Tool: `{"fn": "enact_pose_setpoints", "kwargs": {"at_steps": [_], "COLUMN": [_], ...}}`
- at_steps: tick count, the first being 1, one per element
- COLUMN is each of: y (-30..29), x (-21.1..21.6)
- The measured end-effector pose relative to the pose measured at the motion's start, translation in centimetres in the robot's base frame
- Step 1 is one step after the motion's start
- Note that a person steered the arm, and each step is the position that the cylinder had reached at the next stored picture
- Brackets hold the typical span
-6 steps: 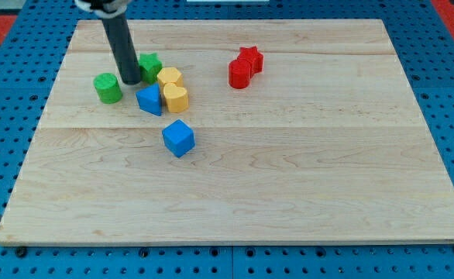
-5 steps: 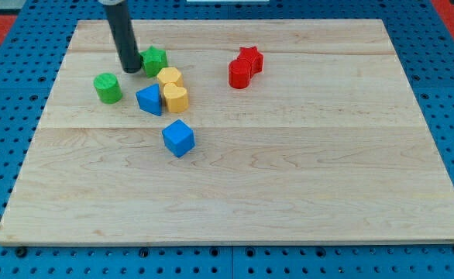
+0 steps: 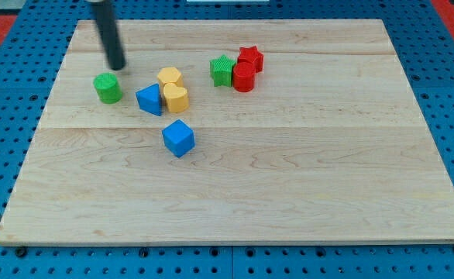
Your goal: Push the green circle closer to the yellow hexagon
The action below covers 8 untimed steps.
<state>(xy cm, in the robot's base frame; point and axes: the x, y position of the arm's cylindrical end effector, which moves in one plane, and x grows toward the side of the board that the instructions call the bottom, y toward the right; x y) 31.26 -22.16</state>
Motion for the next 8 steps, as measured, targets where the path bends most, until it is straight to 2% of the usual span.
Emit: {"fn": "enact_pose_setpoints", "kwargs": {"at_steps": [1,2,3,4,5,7,8], "y": [-2.0,0.5,3.7,1.4,2.5,-2.3,-1.3], "x": [6.4,8.2,2.2,0.5,0.5,2.9,3.7]}}
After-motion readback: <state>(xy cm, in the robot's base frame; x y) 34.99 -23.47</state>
